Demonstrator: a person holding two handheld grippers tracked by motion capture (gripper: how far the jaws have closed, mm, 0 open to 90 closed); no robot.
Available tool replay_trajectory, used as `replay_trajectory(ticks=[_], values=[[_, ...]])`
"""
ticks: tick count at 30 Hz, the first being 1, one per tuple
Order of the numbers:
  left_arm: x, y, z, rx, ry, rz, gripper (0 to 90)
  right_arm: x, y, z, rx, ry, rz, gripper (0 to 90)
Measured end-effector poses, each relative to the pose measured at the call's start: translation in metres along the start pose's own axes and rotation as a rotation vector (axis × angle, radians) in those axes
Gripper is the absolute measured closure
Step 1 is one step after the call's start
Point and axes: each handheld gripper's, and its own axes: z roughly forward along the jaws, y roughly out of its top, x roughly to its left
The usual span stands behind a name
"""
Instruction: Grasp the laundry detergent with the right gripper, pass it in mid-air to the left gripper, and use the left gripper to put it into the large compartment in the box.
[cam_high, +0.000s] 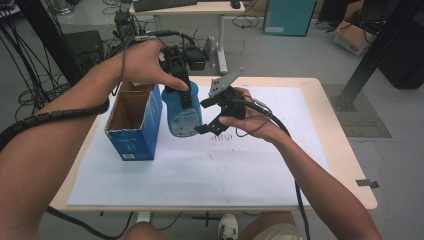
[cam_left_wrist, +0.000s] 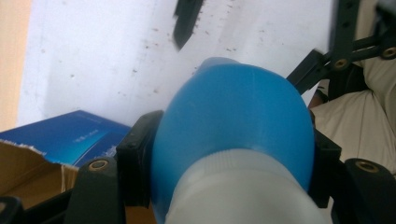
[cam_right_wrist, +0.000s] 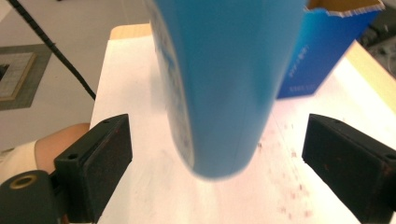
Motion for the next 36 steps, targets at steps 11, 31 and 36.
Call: replay_trajectory(ticks=[11, 31, 36], values=[[0.008, -0.010, -0.014, 0.015, 0.010, -0.159, 36.2, -0.003, -0.004, -0.026, 0.120, -0.019, 0.027, 6.6], [0.040, -0.039, -0.061, 0.054, 0.036, -0.468, 36.3, -0.008, -0.012, -0.089, 0.270, -0.129, 0.201, 7.8], [0.054, -0.057, -0.075, 0.046, 0.044, -0.610, 36.3, -0.013, -0.021, -0.099, 0.272, -0.147, 0.227, 7.8]])
